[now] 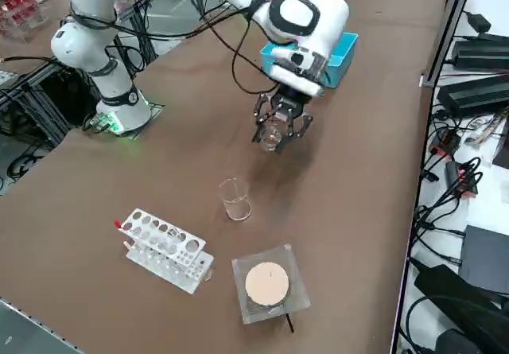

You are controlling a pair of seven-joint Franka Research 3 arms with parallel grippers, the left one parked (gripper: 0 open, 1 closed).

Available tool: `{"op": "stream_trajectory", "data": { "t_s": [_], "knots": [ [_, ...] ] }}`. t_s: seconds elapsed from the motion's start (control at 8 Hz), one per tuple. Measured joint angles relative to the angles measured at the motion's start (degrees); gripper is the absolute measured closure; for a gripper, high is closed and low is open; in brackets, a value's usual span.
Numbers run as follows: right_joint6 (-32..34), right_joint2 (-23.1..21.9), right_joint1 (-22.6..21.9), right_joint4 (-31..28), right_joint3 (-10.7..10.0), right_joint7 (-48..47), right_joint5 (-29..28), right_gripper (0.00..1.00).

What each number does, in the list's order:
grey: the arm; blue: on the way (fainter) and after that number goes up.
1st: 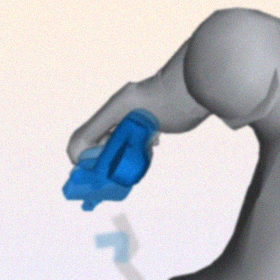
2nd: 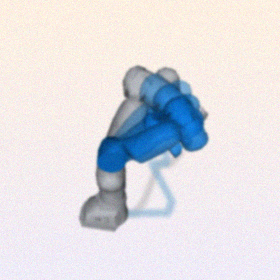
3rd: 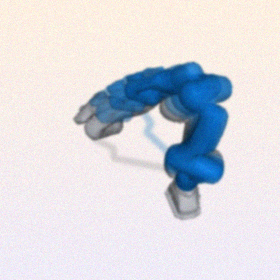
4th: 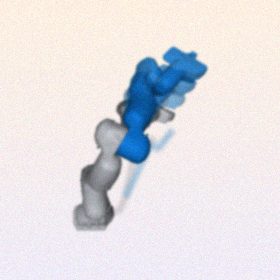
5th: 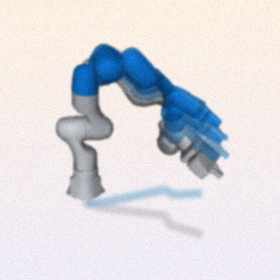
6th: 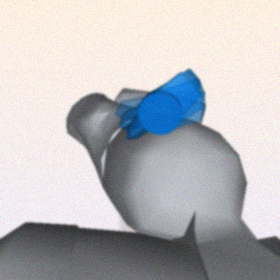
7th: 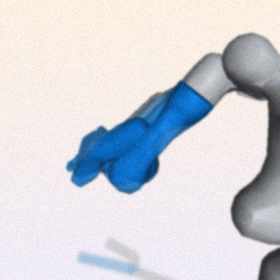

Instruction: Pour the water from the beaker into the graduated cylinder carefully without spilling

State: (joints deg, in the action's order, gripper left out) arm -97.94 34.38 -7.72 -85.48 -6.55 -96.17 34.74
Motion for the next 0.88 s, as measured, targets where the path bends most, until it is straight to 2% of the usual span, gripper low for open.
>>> {"op": "stream_trajectory", "data": {
  "t_s": [0.25, 0.5, 0.88],
  "knots": [
    [-0.6, -4.2, 5.7, -0.1, 0.1, 10.1, -10.4, 0.39],
    [-1.9, -5.7, 8.5, -1.6, 0.2, 13.2, -15.2, 0.39],
    [-7.4, -7.0, 12.3, -6.2, 0.3, 21.1, -22.8, 0.39]
  ]
}}
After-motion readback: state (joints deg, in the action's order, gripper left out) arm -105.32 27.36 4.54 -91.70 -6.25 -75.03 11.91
